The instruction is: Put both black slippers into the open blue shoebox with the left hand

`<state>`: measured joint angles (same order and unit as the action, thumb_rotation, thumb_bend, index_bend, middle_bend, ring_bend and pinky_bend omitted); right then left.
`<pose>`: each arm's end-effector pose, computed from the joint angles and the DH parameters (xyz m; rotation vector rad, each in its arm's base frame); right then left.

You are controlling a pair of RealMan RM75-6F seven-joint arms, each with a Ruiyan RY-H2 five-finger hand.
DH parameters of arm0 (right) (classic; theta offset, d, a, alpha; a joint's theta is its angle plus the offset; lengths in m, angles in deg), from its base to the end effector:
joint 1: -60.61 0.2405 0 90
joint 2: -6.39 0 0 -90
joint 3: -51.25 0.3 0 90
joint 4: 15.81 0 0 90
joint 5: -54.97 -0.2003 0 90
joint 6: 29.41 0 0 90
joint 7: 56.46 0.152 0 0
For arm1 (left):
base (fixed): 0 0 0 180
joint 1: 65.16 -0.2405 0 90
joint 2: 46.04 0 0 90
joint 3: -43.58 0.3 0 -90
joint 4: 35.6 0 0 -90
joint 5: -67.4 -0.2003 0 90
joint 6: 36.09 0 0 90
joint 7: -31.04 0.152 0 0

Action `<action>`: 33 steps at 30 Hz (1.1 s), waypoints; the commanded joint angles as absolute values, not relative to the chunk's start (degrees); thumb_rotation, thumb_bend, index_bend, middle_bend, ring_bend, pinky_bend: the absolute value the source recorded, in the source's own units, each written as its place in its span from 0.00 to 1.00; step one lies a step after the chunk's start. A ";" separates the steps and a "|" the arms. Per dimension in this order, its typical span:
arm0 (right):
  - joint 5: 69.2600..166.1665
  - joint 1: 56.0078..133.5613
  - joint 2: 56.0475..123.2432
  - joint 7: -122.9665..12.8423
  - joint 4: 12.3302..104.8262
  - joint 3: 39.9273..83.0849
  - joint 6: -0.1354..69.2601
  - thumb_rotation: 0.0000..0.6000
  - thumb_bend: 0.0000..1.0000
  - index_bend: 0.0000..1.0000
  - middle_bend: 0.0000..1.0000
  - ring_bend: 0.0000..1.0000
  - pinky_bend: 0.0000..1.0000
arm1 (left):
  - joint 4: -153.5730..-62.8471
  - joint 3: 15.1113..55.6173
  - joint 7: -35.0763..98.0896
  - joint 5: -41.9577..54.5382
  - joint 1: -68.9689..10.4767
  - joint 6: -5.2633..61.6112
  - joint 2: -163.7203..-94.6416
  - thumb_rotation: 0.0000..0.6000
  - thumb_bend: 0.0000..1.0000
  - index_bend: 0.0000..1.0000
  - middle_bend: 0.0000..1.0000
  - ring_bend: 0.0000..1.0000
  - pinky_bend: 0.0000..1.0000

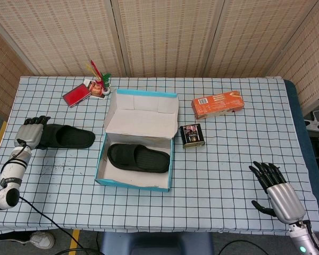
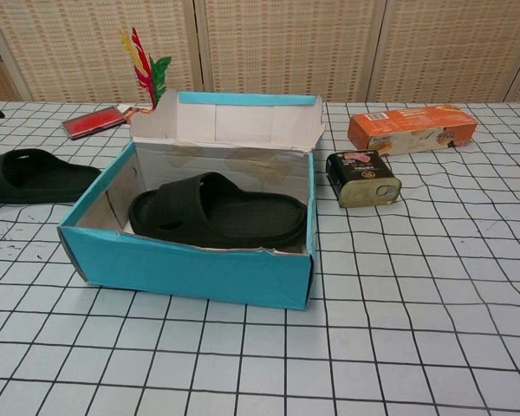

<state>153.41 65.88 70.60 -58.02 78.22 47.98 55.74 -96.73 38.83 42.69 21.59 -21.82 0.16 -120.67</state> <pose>-0.3180 -0.1675 0.1574 1.6340 -0.8884 0.9614 -0.3472 0.4447 0.1384 -1.5224 -1.0465 -0.4057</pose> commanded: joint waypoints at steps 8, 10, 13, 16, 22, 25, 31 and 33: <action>153.27 65.87 71.01 -58.78 78.30 48.05 55.53 1.00 0.11 0.00 0.00 0.00 0.00 | -88.40 39.34 40.08 19.07 -21.87 -4.81 -126.74 1.00 0.39 0.00 0.00 0.00 0.04; 153.27 65.86 71.05 -58.95 78.34 48.01 55.46 1.00 0.11 0.00 0.00 0.00 0.00 | -87.26 38.85 39.17 18.10 -21.86 -4.79 -127.61 1.00 0.39 0.00 0.00 0.00 0.04; 153.19 65.79 71.07 -59.18 78.40 48.09 55.57 1.00 0.11 0.00 0.00 0.00 0.00 | -86.07 38.41 38.21 17.02 -21.69 -5.58 -128.36 1.00 0.38 0.00 0.00 0.00 0.04; 153.09 65.71 71.08 -59.35 78.42 48.16 55.70 1.00 0.11 0.00 0.00 0.00 0.00 | -84.43 38.43 38.35 16.53 -21.45 -6.44 -129.30 1.00 0.38 0.00 0.00 0.00 0.04; 152.91 65.71 71.14 -59.52 78.43 48.24 55.60 1.00 0.11 0.00 0.00 0.00 0.00 | -80.07 37.92 38.16 16.49 -21.29 -7.67 -131.79 1.00 0.38 0.00 0.00 0.00 0.04; 152.78 65.75 71.19 -59.64 78.36 48.27 55.42 1.00 0.11 0.00 0.00 0.00 0.00 | -78.23 37.56 37.47 15.80 -21.29 -8.14 -132.81 1.00 0.37 0.00 0.00 0.00 0.04; 152.59 65.78 71.37 -60.14 78.38 48.34 55.22 1.00 0.11 0.00 0.00 0.00 0.00 | -74.57 37.45 36.72 13.98 -21.21 -9.61 -134.99 1.00 0.38 0.00 0.00 0.00 0.05; 152.55 65.76 71.37 -60.19 78.43 48.34 55.20 1.00 0.11 0.00 0.00 0.00 0.00 | -73.62 37.22 36.20 13.54 -21.21 -9.96 -135.56 1.00 0.39 0.00 0.00 0.01 0.06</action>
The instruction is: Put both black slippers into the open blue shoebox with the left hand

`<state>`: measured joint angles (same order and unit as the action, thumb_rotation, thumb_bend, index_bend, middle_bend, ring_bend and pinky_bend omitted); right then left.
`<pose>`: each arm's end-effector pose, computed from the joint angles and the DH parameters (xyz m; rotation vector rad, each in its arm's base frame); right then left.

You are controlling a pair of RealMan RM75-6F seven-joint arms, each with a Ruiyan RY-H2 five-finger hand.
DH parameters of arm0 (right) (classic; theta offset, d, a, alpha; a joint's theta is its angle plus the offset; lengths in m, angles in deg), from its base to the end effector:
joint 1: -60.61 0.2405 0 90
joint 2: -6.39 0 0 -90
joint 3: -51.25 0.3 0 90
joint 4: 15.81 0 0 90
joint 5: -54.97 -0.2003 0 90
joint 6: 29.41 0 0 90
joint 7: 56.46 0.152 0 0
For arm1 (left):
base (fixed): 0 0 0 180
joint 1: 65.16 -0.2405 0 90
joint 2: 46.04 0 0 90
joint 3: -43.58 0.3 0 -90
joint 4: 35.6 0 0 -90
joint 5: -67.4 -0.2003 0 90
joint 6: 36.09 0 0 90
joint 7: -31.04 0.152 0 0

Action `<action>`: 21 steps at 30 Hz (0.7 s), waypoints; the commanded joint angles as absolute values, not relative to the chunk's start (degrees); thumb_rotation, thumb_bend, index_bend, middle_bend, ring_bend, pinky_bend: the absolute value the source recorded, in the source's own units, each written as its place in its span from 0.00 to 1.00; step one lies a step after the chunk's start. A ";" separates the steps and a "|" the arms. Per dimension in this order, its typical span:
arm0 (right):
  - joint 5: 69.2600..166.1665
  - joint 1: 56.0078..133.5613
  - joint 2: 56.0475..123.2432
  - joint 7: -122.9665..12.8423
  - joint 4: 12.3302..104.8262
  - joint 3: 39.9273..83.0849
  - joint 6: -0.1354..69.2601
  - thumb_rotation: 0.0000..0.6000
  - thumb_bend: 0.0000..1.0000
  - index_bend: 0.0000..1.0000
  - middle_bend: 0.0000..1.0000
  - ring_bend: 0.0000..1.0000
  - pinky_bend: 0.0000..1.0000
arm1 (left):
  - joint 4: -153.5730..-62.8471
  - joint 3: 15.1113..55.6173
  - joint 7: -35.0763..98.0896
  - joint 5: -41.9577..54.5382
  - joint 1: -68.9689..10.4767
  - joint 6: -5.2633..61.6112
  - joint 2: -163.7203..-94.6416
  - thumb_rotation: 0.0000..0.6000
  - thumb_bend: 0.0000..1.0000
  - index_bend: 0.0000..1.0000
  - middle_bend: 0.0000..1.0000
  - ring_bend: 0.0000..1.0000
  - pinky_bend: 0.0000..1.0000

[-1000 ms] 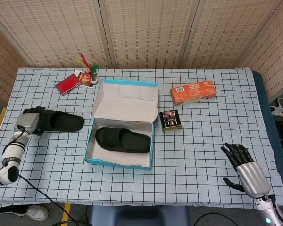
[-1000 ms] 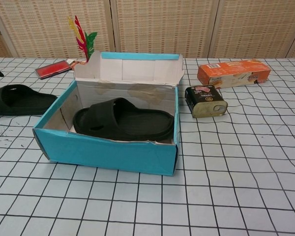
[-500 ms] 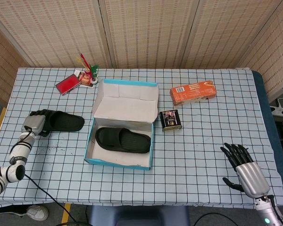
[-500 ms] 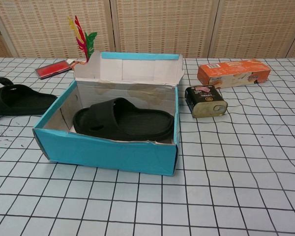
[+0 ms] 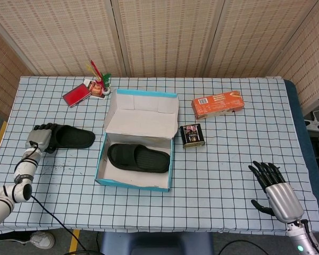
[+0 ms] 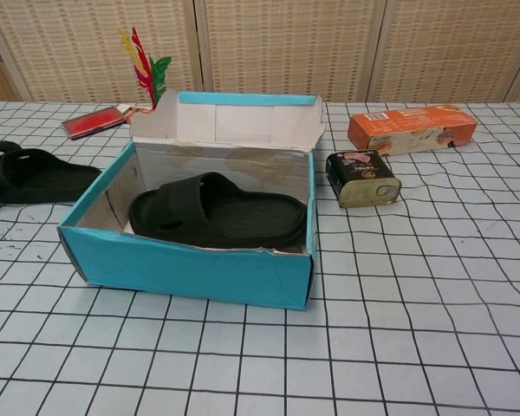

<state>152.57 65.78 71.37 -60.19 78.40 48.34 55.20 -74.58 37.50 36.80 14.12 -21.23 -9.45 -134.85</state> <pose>-0.3186 -0.1684 0.1530 1.6302 -0.8759 0.9375 -0.3743 0.4625 0.0797 -1.5471 -1.0735 -0.3147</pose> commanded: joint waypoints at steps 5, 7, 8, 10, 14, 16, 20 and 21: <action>152.37 65.76 71.41 -60.35 78.46 48.43 55.15 1.00 0.11 0.00 0.00 0.00 0.00 | -71.46 36.45 34.92 12.17 -21.58 -9.23 -136.88 1.00 0.42 0.17 0.13 0.18 0.19; 152.34 65.81 71.43 -60.36 78.44 48.41 55.01 1.00 0.11 0.00 0.00 0.00 0.00 | -70.86 35.58 34.07 11.59 -22.10 -6.44 -137.74 1.00 0.43 0.27 0.24 0.28 0.28; 152.32 65.83 71.44 -60.37 78.43 48.42 54.96 1.00 0.11 0.00 0.00 0.00 0.00 | -70.71 35.20 33.60 11.34 -22.40 -5.22 -138.08 1.00 0.43 0.33 0.30 0.33 0.33; 152.27 65.85 71.46 -60.40 78.42 48.45 54.92 1.00 0.11 0.00 0.00 0.00 0.00 | -70.64 34.98 32.88 9.96 -23.01 -2.62 -138.44 1.00 0.43 0.40 0.37 0.40 0.38; 152.26 65.84 71.40 -60.28 78.44 48.49 55.00 1.00 0.11 0.00 0.00 0.00 0.00 | -71.55 34.66 30.66 7.22 -24.01 1.21 -138.07 1.00 0.43 0.48 0.45 0.47 0.45; 152.26 65.84 71.38 -60.29 78.42 48.48 54.99 1.00 0.11 0.00 0.00 0.00 0.00 | -72.07 34.61 29.98 5.90 -24.55 3.21 -137.67 1.00 0.44 0.51 0.47 0.49 0.48; 152.52 65.90 71.42 -60.27 78.43 48.32 54.88 1.00 0.11 0.00 0.00 0.00 0.00 | -72.98 34.15 29.29 4.51 -25.37 5.94 -136.83 1.00 0.45 0.54 0.49 0.52 0.50; 152.58 65.91 71.43 -60.28 78.45 48.29 54.84 1.00 0.11 0.00 0.00 0.00 0.00 | -73.04 33.92 29.20 4.30 -25.51 6.70 -136.66 1.00 0.45 0.54 0.49 0.52 0.51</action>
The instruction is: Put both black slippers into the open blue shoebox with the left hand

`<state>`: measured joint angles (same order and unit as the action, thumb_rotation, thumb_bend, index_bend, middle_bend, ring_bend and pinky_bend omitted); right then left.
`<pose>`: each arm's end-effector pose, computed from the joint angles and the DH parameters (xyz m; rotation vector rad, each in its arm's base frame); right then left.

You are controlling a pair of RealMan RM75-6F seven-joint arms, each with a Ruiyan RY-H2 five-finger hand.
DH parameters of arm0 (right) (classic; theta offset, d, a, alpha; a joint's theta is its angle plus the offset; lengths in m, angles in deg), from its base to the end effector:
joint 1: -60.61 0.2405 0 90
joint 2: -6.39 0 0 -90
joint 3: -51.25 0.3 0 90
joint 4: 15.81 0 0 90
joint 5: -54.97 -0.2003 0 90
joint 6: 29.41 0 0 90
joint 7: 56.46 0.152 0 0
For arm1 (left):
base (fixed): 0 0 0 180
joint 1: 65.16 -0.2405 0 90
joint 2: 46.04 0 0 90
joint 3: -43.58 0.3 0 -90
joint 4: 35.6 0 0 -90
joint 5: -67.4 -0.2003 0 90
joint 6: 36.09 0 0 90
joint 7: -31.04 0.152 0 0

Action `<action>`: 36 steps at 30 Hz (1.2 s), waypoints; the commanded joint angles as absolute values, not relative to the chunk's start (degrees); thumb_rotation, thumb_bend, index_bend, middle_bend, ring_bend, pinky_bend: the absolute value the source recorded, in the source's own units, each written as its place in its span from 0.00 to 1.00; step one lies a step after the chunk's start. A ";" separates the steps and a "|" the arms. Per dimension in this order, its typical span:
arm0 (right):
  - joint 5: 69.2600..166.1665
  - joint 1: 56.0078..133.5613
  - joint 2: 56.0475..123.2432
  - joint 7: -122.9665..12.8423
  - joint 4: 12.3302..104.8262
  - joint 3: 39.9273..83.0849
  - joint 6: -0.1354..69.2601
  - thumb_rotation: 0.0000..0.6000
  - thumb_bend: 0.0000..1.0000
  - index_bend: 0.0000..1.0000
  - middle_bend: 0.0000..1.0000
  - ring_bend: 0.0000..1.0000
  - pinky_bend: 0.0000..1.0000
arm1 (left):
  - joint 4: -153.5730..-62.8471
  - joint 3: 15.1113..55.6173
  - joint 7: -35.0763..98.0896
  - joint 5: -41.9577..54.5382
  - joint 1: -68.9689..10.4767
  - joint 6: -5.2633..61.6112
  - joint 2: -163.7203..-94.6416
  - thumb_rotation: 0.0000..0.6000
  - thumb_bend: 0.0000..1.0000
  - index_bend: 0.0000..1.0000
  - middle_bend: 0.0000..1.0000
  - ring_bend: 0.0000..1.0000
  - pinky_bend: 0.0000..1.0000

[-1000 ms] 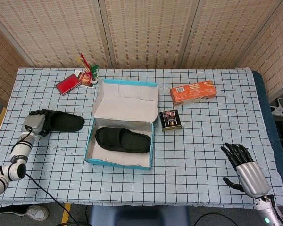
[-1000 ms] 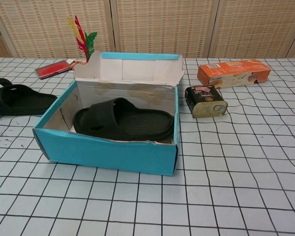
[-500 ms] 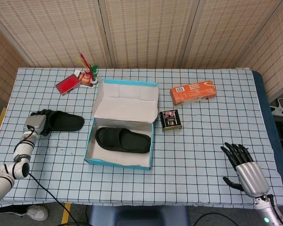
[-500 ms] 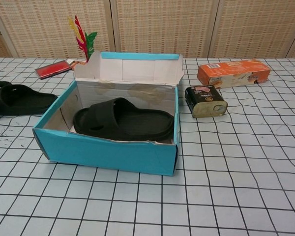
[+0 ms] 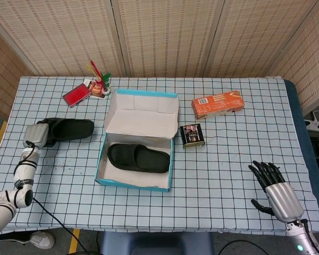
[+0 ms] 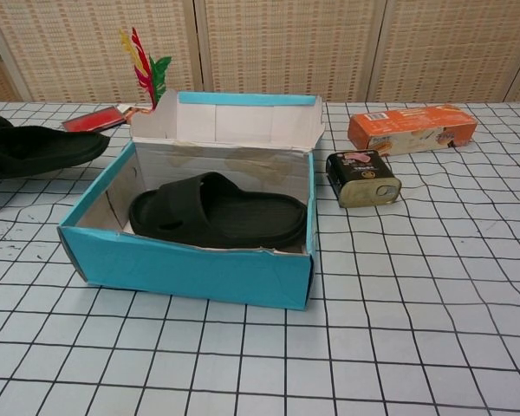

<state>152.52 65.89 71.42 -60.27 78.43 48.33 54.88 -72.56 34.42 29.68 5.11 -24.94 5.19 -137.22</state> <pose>-0.3185 -0.1689 0.1520 1.6343 -0.8785 0.9345 -0.3679 0.4576 0.0928 -1.4568 -0.9286 -0.5361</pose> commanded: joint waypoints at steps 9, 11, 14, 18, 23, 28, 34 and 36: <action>152.47 66.27 71.73 -60.58 78.30 48.12 53.88 1.00 0.11 0.00 0.00 0.00 0.00 | -85.81 29.84 24.77 1.42 -26.76 16.39 -129.12 1.00 0.46 0.55 0.51 0.53 0.52; 152.50 66.40 71.87 -60.74 78.34 48.10 53.62 1.00 0.11 0.00 0.00 0.00 0.00 | -93.79 28.89 24.38 0.49 -27.24 18.60 -125.33 1.00 0.46 0.55 0.51 0.53 0.52; 152.55 66.53 72.04 -61.01 78.33 48.13 53.47 1.00 0.11 0.00 0.00 0.00 0.00 | -108.53 28.02 23.94 -0.54 -28.44 20.23 -118.86 1.00 0.46 0.54 0.50 0.53 0.52; 152.64 66.68 72.19 -61.00 78.37 47.98 53.13 1.00 0.11 0.00 0.00 0.00 0.00 | -125.81 28.70 25.43 -1.78 -29.55 19.16 -110.58 1.00 0.46 0.53 0.50 0.53 0.51; 152.59 67.14 72.40 -60.89 78.23 47.80 52.15 1.00 0.11 0.00 0.00 0.00 0.00 | -136.53 30.49 33.12 1.34 -28.06 15.29 -106.47 1.00 0.46 0.53 0.51 0.53 0.51; 153.63 66.98 71.96 -60.14 78.47 47.53 53.20 1.00 0.11 0.00 0.00 0.00 0.00 | -144.36 31.27 38.64 5.43 -25.92 13.38 -105.34 1.00 0.46 0.53 0.51 0.53 0.51; 154.39 66.69 71.43 -59.10 78.41 47.27 54.26 1.00 0.11 0.00 0.00 0.00 0.00 | -149.01 33.42 48.04 7.10 -24.10 15.93 -107.37 1.00 0.47 0.53 0.51 0.53 0.51; 154.70 66.74 71.33 -58.87 78.40 47.10 54.25 1.00 0.11 0.00 0.00 0.00 0.00 | -149.09 33.83 50.90 8.40 -23.26 16.74 -108.79 1.00 0.46 0.53 0.51 0.53 0.51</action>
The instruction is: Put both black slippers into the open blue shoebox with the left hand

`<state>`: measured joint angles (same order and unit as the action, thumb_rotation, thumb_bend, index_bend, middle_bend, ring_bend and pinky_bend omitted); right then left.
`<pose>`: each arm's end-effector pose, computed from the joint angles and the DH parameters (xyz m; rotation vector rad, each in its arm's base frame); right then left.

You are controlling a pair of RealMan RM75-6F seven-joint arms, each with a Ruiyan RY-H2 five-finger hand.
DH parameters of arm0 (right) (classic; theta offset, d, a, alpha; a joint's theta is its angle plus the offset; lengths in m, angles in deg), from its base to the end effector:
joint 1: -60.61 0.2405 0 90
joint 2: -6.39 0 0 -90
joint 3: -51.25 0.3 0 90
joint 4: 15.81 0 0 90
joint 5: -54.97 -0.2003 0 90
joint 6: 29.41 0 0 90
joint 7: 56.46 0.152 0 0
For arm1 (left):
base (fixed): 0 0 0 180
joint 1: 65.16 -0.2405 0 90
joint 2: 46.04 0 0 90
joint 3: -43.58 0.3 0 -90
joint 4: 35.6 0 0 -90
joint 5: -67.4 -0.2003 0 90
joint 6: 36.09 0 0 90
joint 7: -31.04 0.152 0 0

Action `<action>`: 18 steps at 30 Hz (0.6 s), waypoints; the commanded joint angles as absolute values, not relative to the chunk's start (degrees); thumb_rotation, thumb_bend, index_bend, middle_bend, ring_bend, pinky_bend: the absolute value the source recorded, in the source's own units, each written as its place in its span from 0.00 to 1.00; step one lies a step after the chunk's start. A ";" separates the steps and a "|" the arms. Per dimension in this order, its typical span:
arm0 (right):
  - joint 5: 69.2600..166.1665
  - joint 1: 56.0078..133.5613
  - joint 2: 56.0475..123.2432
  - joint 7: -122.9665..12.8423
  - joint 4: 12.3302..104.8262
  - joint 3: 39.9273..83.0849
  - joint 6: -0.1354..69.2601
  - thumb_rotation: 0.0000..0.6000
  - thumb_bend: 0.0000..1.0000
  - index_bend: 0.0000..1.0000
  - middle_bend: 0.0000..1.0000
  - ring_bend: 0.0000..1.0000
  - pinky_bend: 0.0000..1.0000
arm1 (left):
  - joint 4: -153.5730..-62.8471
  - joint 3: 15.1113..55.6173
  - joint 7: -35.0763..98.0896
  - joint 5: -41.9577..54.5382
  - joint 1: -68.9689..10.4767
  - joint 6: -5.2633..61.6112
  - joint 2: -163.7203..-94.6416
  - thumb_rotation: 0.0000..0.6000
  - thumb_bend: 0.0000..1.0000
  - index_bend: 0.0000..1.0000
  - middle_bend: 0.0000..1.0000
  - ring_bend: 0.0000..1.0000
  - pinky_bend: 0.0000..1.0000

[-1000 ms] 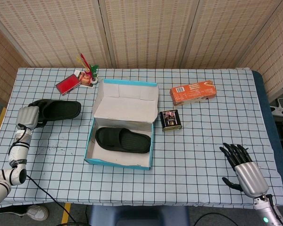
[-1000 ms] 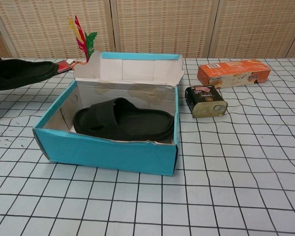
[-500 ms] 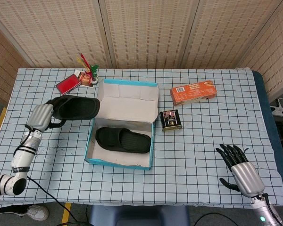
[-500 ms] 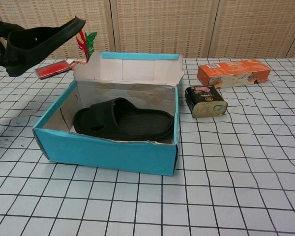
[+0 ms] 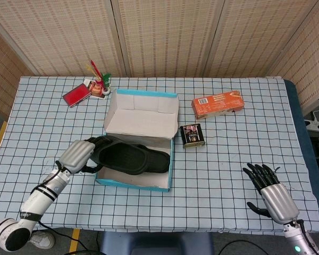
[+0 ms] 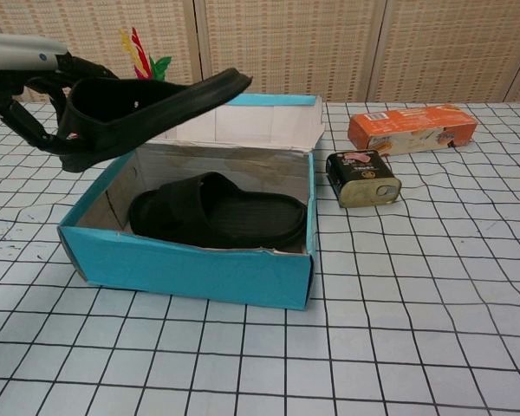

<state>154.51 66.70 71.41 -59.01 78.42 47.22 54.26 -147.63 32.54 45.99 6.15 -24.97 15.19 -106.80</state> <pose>-0.3136 -0.1677 0.1463 1.6829 -0.8938 0.9577 -0.1597 0.3425 0.1233 -1.9032 -1.0504 -0.9315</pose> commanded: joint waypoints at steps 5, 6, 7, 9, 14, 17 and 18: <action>154.91 66.48 71.00 -58.22 78.38 47.09 55.04 1.00 0.11 0.00 0.00 0.00 0.00 | -148.11 34.57 55.89 14.11 -20.50 16.66 -111.78 1.00 0.46 0.52 0.51 0.54 0.52; 154.84 66.45 70.96 -58.14 78.36 47.10 55.08 1.00 0.11 0.00 0.00 0.00 0.00 | -147.84 34.82 56.85 15.05 -19.97 16.59 -112.20 1.00 0.46 0.52 0.51 0.54 0.52; 154.74 66.45 70.95 -58.13 78.33 47.16 55.09 1.00 0.11 0.00 0.00 0.00 0.00 | -147.53 35.16 58.08 16.14 -19.32 16.64 -112.86 1.00 0.46 0.52 0.51 0.54 0.52; 154.62 66.49 70.97 -58.14 78.31 47.20 54.97 1.00 0.11 0.00 0.00 0.00 0.00 | -147.22 35.71 59.90 17.30 -18.50 17.05 -113.93 1.00 0.46 0.52 0.51 0.54 0.52; 154.37 66.67 71.18 -58.40 78.27 47.26 54.46 1.00 0.11 0.00 0.00 0.00 0.00 | -145.87 36.67 62.74 19.13 -16.77 18.02 -117.26 1.00 0.46 0.52 0.51 0.56 0.53; 154.36 66.71 71.24 -58.50 78.27 47.24 54.36 1.00 0.11 0.00 0.00 0.00 0.00 | -144.26 37.32 65.58 19.64 -15.83 19.82 -119.63 1.00 0.46 0.52 0.52 0.56 0.54; 154.31 66.70 71.24 -58.52 78.27 47.26 54.37 1.00 0.11 0.00 0.00 0.00 0.00 | -143.87 37.53 66.37 19.95 -15.60 20.30 -120.27 1.00 0.46 0.52 0.52 0.56 0.54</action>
<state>154.30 66.70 71.24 -58.52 78.27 47.26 54.37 -144.83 36.99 65.00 19.35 -16.29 19.25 -118.99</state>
